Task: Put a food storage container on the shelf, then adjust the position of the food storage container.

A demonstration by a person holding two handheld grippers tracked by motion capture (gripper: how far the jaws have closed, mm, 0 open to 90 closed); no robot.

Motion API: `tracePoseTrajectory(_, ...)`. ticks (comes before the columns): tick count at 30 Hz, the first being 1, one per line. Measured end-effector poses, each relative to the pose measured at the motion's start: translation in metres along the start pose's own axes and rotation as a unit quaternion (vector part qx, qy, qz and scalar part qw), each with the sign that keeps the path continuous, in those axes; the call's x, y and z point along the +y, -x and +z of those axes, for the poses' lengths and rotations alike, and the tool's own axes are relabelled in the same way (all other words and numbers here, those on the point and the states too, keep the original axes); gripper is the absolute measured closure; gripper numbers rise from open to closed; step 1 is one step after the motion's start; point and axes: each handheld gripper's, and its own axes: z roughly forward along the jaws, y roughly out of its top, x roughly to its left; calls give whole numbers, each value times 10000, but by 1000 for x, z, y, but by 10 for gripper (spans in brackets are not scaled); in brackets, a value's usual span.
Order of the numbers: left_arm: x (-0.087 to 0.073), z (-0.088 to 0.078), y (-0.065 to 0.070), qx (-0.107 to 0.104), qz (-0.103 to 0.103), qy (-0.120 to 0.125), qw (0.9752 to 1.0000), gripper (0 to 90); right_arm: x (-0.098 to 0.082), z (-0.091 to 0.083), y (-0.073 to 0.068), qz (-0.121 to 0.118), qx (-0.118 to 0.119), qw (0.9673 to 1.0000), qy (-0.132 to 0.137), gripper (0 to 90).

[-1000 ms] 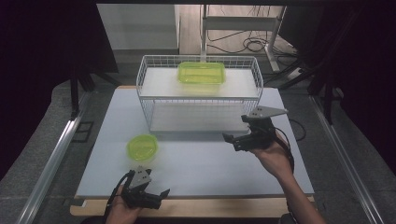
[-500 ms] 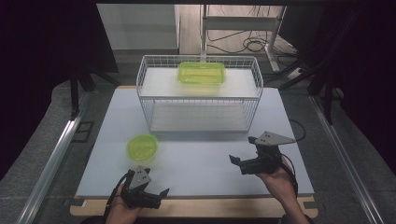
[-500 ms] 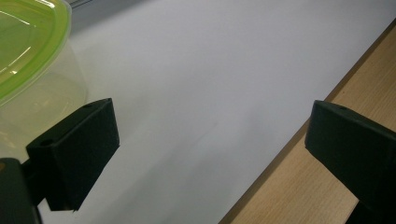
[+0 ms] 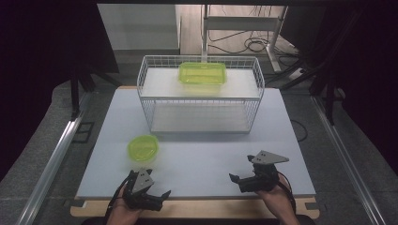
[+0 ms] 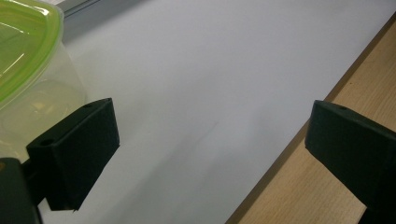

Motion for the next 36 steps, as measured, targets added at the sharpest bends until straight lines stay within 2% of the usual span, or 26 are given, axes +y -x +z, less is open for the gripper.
tracePoseTrajectory(5,-1,1,0,-4,27,-31,10000,30,-12,9,3,-82,-77,9996,-260,21)
tracePoseTrajectory(11,1,0,-3,-69,-177,-42,9998,33,-15,13,5,-54,-46,9994,-324,21)
tracePoseTrajectory(15,3,-3,-3,23,-16,-104,9999,19,-16,14,6,-40,-71,9993,-356,22)
tracePoseTrajectory(17,4,-5,-4,33,-47,-98,9999,23,-17,14,7,-52,-85,9992,-384,23)
tracePoseTrajectory(19,7,-7,-7,131,-28,-105,9999,52,-17,14,8,-93,-101,9991,-407,27)
tracePoseTrajectory(22,12,-12,-12,247,-25,-91,9997,140,-17,13,8,-116,-108,9989,-432,37)
tracePoseTrajectory(25,16,-20,-22,267,-166,108,9994,286,-16,14,8,-102,-82,9989,-456,44)
tracePoseTrajectory(27,19,-25,-29,237,-286,265,9990,427,-16,14,7,-111,-63,9987,-495,45)
tracePoseTrajectory(30,23,-29,-42,211,-448,363,9981,606,-16,16,7,-127,-64,9984,-539,45)
tracePoseTrajectory(32,24,-30,-51,227,-494,338,9980,721,-17,17,6,-140,-69,9983,-565,46)
tracePoseTrajectory(35,26,-31,-66,419,-379,232,9981,882,-17,18,6,-149,-71,9981,-601,49)
tracePoseTrajectory(36,27,-31,-71,472,-416,246,9977,900,-17,18,6,-153,-64,9979,-620,49)
